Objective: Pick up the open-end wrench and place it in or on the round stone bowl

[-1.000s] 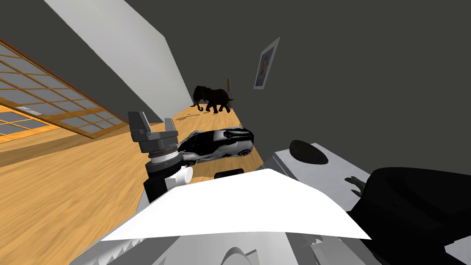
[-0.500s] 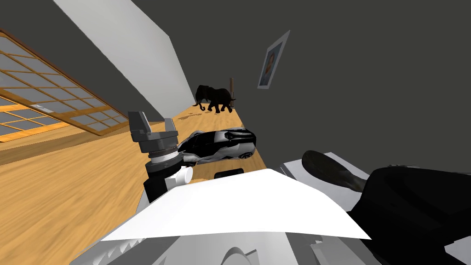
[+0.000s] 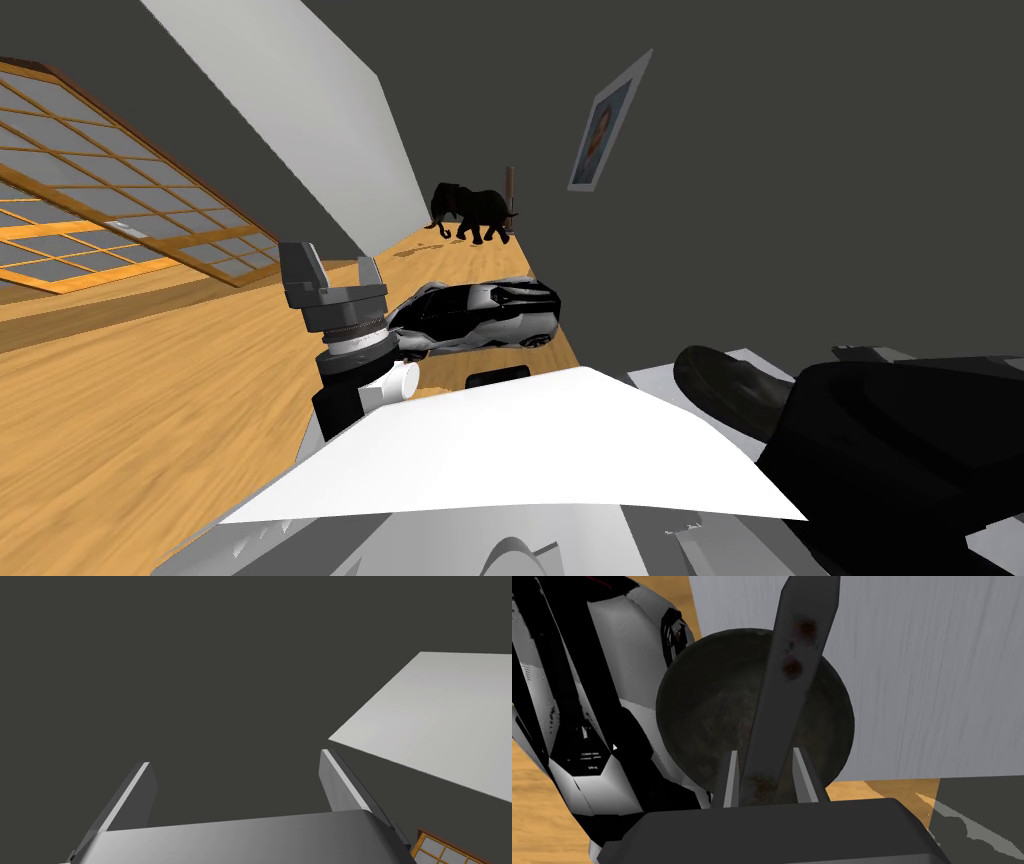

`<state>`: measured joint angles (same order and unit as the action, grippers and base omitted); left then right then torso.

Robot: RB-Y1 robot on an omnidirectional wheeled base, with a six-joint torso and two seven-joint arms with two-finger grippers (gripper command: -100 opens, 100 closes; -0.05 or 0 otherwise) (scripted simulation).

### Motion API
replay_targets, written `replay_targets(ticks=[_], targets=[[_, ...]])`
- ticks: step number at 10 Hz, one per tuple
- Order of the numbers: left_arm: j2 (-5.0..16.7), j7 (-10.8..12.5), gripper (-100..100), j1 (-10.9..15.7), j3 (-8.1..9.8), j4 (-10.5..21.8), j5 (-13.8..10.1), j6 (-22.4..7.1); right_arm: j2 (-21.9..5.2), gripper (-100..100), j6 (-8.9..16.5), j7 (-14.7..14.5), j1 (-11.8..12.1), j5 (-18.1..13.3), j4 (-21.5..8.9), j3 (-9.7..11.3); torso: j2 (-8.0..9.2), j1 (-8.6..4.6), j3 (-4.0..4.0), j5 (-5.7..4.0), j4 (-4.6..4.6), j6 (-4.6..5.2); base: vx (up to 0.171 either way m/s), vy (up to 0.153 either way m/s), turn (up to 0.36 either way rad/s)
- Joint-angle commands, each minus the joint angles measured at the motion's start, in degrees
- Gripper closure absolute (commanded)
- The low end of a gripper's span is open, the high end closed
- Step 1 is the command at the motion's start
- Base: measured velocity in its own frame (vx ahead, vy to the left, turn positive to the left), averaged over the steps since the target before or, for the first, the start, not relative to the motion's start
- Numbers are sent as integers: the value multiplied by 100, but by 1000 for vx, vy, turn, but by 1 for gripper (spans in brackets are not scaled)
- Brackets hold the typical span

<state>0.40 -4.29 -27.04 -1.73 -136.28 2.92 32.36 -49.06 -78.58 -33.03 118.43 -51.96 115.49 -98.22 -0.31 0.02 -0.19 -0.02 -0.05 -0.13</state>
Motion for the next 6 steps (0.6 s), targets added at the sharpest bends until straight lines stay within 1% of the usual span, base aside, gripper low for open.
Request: replay_targets(ticks=[1, 2, 6], targets=[[0, 0, 0, 0, 0, 0, 0, 0, -59, 100, -126, -1, 90, 138, 39, -171, 0, 0, 0, 0, 0, 0, 7, -38, 72], [0, 0, 0, 0, 0, 0, 0, 0, -117, 100, -256, -26, 239, 282, 45, -340, 6, 2, 3, 1, 1, -1, -7, -39, 103], [0, 0, 0, 0, 0, 0, 0, 0, -190, 100, -429, -59, 674, 488, 61, -594, 25, 7, 13, 4, 3, 0, -25, -31, 62]])
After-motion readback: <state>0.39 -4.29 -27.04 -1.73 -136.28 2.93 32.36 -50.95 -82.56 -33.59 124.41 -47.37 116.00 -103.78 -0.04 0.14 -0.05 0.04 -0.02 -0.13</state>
